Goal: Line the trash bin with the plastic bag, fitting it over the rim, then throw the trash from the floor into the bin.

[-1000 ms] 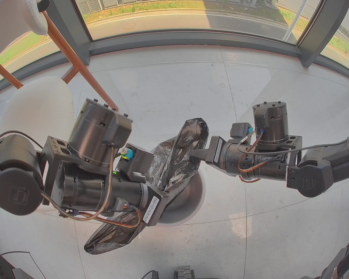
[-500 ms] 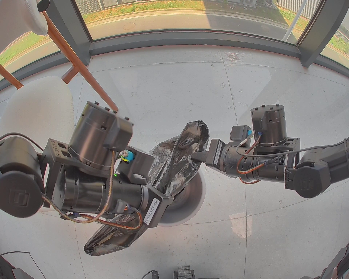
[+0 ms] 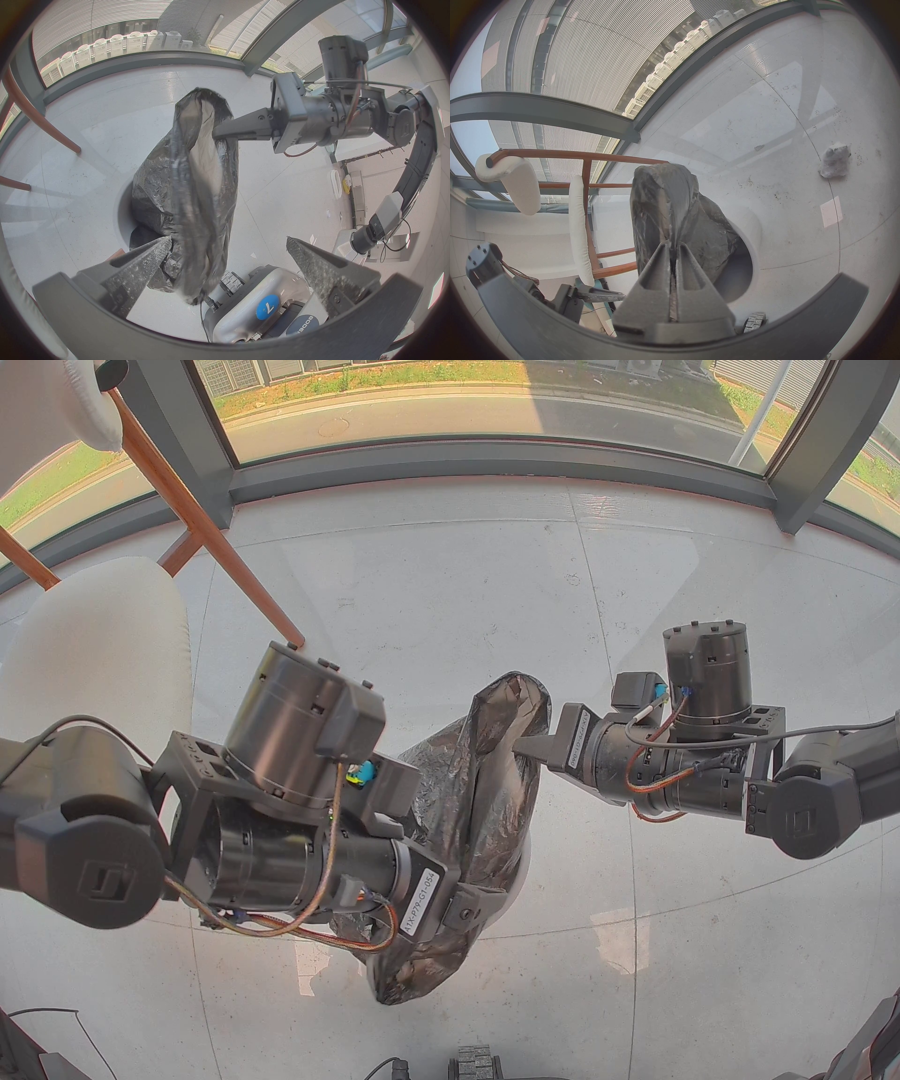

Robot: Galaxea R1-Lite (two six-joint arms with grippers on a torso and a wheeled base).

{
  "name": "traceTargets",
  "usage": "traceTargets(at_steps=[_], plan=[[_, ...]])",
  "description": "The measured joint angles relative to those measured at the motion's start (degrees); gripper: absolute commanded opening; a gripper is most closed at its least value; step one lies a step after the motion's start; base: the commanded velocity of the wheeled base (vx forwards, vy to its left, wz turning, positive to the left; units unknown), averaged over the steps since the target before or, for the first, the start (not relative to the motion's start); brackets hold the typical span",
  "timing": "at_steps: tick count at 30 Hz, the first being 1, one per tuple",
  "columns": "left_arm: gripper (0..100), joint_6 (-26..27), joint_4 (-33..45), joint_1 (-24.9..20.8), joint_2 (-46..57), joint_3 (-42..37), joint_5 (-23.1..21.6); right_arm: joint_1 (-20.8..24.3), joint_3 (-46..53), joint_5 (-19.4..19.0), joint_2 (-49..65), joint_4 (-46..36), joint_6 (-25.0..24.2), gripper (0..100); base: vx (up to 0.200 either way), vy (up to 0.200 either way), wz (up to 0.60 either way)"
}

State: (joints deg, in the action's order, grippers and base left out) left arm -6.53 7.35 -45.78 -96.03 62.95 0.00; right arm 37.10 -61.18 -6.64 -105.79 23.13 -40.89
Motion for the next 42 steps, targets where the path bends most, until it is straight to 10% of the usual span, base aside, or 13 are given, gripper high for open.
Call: traceTargets(at_steps=[29, 30, 42], plan=[[100, -0.55, -8.98, 6.62, -9.0, -0.44, -0.22, -0.05, 1.38, -0.05, 1.82, 0.63, -0.06, 0, 0.0, 0.0, 0.0], [0, -0.52, -9.09, 6.62, -9.33, -0.41, -0.29, -0.05, 1.38, -0.05, 1.83, 0.63, -0.06, 0, 0.0, 0.0, 0.0], [0, -0.63, -11.42, 9.01, -12.08, -0.37, -1.34, -1.9, 3.11, -0.02, 2.18, 0.46, 3.01, 0, 0.0, 0.0, 0.0]])
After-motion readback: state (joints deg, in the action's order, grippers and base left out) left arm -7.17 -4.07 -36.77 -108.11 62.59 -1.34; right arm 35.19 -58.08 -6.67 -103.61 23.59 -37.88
